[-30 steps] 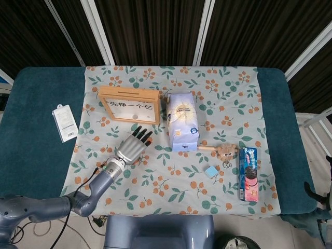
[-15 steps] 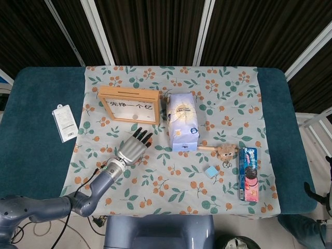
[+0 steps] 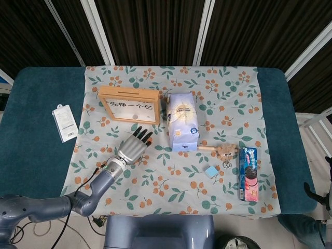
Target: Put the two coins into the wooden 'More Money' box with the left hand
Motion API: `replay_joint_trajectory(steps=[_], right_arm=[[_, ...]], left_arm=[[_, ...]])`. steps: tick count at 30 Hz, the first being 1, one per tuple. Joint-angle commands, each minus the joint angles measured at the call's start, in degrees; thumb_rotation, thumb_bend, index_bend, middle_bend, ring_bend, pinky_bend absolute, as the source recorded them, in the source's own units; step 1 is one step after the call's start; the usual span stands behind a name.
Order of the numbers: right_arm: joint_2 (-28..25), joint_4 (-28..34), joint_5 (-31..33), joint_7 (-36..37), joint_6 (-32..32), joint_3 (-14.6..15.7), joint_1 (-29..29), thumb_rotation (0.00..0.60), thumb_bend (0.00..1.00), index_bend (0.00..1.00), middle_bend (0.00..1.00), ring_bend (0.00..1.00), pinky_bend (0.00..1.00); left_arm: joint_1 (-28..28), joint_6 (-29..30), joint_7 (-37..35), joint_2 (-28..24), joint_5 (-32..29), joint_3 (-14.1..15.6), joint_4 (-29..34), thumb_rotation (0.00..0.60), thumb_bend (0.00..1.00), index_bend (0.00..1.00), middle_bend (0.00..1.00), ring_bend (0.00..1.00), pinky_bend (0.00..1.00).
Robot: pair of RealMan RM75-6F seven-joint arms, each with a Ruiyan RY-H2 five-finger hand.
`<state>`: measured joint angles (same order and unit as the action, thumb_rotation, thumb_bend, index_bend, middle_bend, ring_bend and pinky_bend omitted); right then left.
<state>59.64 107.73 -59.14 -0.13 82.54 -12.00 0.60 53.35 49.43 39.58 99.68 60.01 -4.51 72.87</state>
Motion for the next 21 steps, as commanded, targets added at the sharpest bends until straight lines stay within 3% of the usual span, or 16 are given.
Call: replay_joint_trajectory(steps=[1, 21], right_arm=[[0.0, 0.0, 0.0, 0.0, 0.0, 0.0, 0.0, 0.600, 0.37, 0.12, 0.08, 0.06, 0.00], [-0.2, 0.1, 0.3, -0.1, -0.2, 0.1, -0.1, 0.600, 0.37, 0.12, 0.08, 0.06, 0.00]], left_arm=[[0.0, 0.0, -0.1, 0.0, 0.0, 0.0, 0.0, 0.600, 0.07, 0.32, 0.02, 0.00, 0.00], [-0.1, 0.3, -0.2, -0.4, 0.5, -0.3, 0.6, 0.600, 0.07, 0.33, 0.02, 0.00, 0.00]])
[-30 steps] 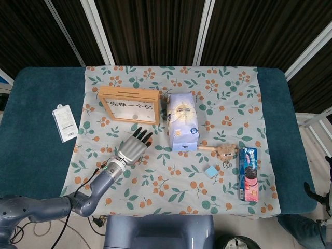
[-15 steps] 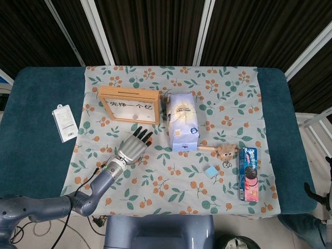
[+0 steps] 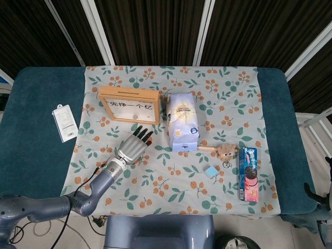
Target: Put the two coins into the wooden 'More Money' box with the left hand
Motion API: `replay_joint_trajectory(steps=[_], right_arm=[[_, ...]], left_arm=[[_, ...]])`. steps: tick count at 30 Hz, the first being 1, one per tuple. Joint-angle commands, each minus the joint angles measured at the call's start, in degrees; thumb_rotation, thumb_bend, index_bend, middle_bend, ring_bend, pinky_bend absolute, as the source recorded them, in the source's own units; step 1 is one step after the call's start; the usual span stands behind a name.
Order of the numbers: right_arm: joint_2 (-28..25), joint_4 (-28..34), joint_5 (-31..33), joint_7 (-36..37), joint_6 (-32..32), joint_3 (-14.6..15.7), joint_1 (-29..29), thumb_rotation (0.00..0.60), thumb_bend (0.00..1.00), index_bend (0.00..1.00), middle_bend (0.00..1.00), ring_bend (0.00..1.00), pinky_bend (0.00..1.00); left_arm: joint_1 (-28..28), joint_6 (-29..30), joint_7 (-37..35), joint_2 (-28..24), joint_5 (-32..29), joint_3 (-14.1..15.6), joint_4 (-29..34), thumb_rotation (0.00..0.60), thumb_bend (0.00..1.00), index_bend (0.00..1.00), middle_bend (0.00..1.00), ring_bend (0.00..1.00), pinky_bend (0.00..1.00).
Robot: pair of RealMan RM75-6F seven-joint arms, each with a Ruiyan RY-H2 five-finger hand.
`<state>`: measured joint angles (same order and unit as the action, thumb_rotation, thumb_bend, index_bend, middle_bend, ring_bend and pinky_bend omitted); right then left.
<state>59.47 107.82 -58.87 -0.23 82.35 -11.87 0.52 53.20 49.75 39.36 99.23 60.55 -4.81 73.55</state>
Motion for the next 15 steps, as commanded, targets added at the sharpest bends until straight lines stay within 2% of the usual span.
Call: replay_joint_trajectory(steps=[1, 9, 15], right_arm=[[0.0, 0.0, 0.0, 0.0, 0.0, 0.0, 0.0, 0.600, 0.37, 0.12, 0.08, 0.06, 0.00], [-0.2, 0.2, 0.3, 0.0, -0.1, 0.0, 0.0, 0.600, 0.37, 0.12, 0.08, 0.06, 0.00], [-0.3, 0.3, 0.6, 0.0, -0.4, 0.0, -0.1, 0.600, 0.37, 0.13, 0.08, 0.06, 0.00]], left_arm=[[0.0, 0.0, 0.0, 0.1, -0.1, 0.0, -0.2, 0.600, 0.07, 0.33, 0.02, 0.00, 0.00], [0.0, -0.3, -0.2, 0.5, -0.1, 0.0, -0.8, 0.600, 0.07, 0.34, 0.02, 0.00, 0.00], [-0.1, -0.9, -0.6, 0.8, 0.0, 0.2, -1.4, 0.600, 0.07, 0.41, 0.02, 0.00, 0.00]])
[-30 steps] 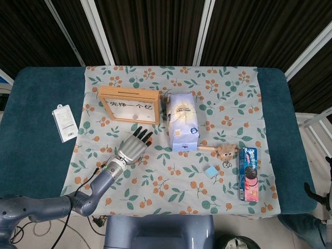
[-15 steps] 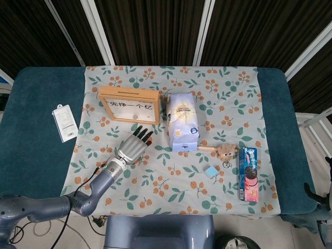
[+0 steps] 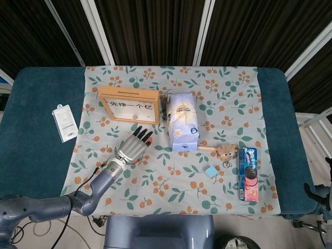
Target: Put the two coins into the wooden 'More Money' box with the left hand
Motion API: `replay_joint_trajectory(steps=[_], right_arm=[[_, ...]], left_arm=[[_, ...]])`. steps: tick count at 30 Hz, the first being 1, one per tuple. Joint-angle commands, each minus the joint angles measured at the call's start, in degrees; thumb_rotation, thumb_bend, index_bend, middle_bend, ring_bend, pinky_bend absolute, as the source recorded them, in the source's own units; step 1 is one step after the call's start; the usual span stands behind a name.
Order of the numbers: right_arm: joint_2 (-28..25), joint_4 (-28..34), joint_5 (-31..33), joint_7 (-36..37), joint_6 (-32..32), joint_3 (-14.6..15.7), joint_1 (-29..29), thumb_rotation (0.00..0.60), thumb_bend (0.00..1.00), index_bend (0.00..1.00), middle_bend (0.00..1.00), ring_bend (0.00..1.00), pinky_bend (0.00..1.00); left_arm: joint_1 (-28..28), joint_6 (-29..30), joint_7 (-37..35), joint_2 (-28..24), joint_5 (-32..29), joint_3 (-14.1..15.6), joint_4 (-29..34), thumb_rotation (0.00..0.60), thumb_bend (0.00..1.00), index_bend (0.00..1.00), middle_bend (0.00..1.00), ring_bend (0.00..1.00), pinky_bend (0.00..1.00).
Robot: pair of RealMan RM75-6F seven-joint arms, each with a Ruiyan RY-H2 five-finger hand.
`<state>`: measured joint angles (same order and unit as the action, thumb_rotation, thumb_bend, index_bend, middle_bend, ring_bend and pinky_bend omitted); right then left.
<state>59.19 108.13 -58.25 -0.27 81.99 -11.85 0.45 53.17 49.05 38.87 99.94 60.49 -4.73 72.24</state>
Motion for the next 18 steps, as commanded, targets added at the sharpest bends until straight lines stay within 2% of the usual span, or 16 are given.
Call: replay_joint_trajectory(steps=[1, 8, 18], right_arm=[[0.0, 0.0, 0.0, 0.0, 0.0, 0.0, 0.0, 0.600, 0.37, 0.13, 0.08, 0.06, 0.00], [-0.2, 0.2, 0.2, 0.2, -0.3, 0.1, 0.0, 0.600, 0.37, 0.12, 0.08, 0.06, 0.00], [-0.6, 0.7, 0.8, 0.6, -1.1, 0.2, -0.1, 0.600, 0.37, 0.12, 0.08, 0.06, 0.00]], left_arm=[[0.0, -0.3, -0.2, 0.1, 0.1, 0.2, -0.2, 0.600, 0.07, 0.42, 0.02, 0.00, 0.00], [-0.3, -0.2, -0.7, 0.0, 0.8, 0.4, -0.1, 0.600, 0.09, 0.52, 0.03, 0.00, 0.00], [-0.2, -0.5, 1.3, -0.9, 0.2, 1.0, 1.0, 0.600, 0.11, 0.54, 0.03, 0.00, 0.00]])
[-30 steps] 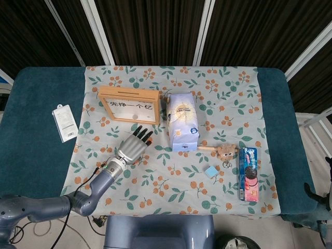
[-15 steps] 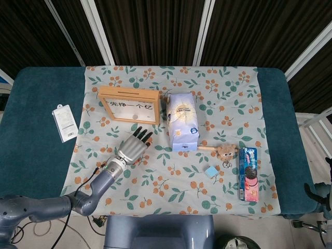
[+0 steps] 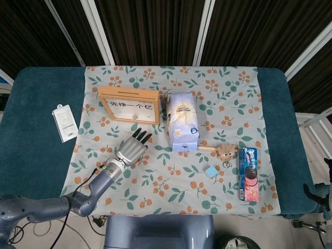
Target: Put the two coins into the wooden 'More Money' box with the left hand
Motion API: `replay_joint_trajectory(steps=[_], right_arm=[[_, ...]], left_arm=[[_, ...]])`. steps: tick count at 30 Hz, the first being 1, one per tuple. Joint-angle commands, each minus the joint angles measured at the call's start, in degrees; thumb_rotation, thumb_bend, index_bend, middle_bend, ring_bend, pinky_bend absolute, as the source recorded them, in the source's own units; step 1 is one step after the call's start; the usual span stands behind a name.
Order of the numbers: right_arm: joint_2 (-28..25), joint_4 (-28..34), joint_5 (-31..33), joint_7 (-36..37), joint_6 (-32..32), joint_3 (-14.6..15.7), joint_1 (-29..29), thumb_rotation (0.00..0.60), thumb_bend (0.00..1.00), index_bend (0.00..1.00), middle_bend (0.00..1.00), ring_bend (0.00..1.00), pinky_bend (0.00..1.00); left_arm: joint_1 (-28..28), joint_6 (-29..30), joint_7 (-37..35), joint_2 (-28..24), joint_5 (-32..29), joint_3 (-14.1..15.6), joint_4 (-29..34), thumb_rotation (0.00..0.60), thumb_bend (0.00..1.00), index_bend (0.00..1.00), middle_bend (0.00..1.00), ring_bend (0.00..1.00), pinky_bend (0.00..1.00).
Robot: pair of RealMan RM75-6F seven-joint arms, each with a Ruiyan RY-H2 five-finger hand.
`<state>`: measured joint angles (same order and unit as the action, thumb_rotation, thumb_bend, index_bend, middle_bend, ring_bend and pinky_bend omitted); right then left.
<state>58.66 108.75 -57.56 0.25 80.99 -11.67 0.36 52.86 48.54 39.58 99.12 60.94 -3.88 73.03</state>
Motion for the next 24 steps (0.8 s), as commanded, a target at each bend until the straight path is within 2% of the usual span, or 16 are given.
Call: replay_joint_trajectory(steps=[1, 8, 24], right_arm=[[-0.1, 0.0, 0.0, 0.0, -0.1, 0.0, 0.0, 0.600, 0.37, 0.12, 0.08, 0.06, 0.00], [-0.2, 0.1, 0.1, 0.1, 0.0, 0.0, 0.0, 0.600, 0.37, 0.12, 0.08, 0.06, 0.00], [-0.5, 0.3, 0.4, 0.4, -0.2, 0.1, -0.1, 0.600, 0.37, 0.12, 0.08, 0.06, 0.00]], left_arm=[[0.1, 0.0, 1.0, -0.1, -0.5, 0.2, 0.3, 0.600, 0.11, 0.54, 0.03, 0.00, 0.00], [0.2, 0.0, 2.1, -0.2, -1.7, 0.1, 1.0, 0.600, 0.13, 0.53, 0.03, 0.00, 0.00], [0.5, -0.9, 2.4, 0.5, -2.7, 0.5, 0.8, 0.600, 0.35, 0.54, 0.03, 0.00, 0.00]])
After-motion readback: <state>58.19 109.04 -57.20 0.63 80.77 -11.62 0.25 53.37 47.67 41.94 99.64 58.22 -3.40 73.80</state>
